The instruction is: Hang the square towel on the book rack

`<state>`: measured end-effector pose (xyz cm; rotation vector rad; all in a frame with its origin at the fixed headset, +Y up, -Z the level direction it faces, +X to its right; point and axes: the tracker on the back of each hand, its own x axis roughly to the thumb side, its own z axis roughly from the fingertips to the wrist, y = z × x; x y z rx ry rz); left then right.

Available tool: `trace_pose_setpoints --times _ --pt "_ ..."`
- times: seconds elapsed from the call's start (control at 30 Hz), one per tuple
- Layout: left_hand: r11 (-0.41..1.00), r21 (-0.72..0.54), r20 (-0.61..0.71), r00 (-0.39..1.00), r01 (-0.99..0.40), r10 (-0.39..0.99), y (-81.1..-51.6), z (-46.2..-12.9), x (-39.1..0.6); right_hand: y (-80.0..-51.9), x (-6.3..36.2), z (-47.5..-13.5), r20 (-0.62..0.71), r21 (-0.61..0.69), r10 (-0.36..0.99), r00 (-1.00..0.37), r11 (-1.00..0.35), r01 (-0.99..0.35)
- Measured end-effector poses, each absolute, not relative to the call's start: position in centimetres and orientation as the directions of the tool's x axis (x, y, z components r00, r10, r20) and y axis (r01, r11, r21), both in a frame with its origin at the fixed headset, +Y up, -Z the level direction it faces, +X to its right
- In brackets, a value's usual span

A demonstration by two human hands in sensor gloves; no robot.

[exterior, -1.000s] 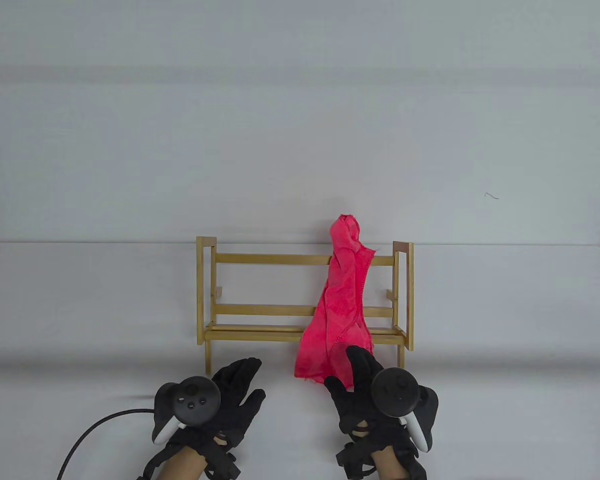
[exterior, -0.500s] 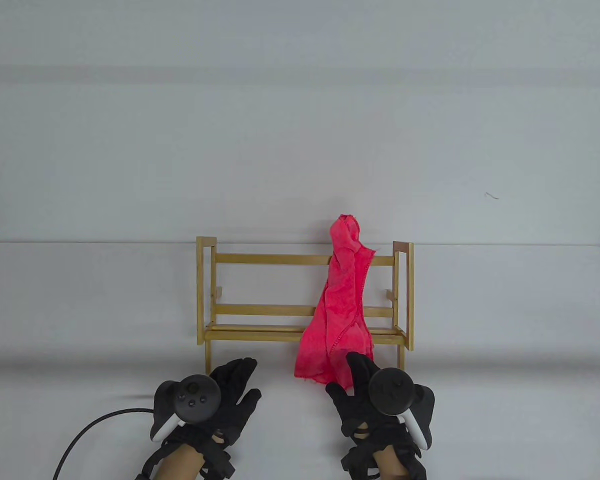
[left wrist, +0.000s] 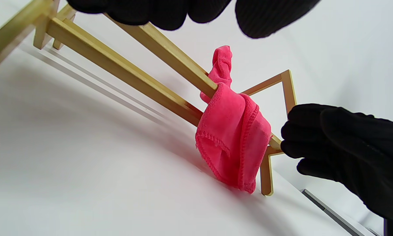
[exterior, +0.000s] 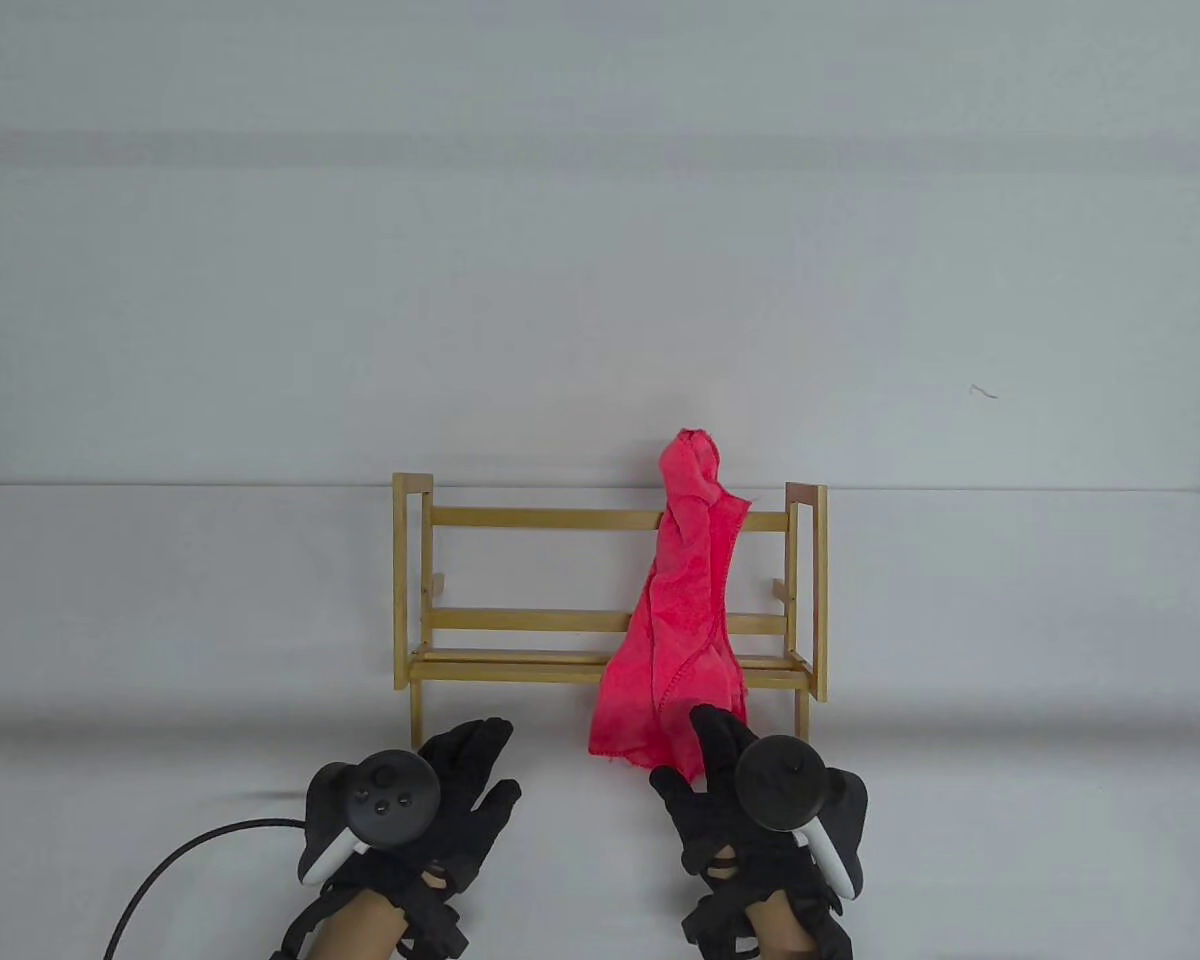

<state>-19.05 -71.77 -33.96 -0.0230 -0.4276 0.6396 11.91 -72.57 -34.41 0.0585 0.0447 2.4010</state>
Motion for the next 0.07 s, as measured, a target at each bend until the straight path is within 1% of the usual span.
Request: trace_pose_setpoints --times 0.07 --pt "0.805 -0.150 0.381 0.718 -0.574 0.583 -71.79 -33.97 -19.07 -72.58 11.90 -34.40 0.029 0.050 0.674 -0.738 -0.738 -0.673"
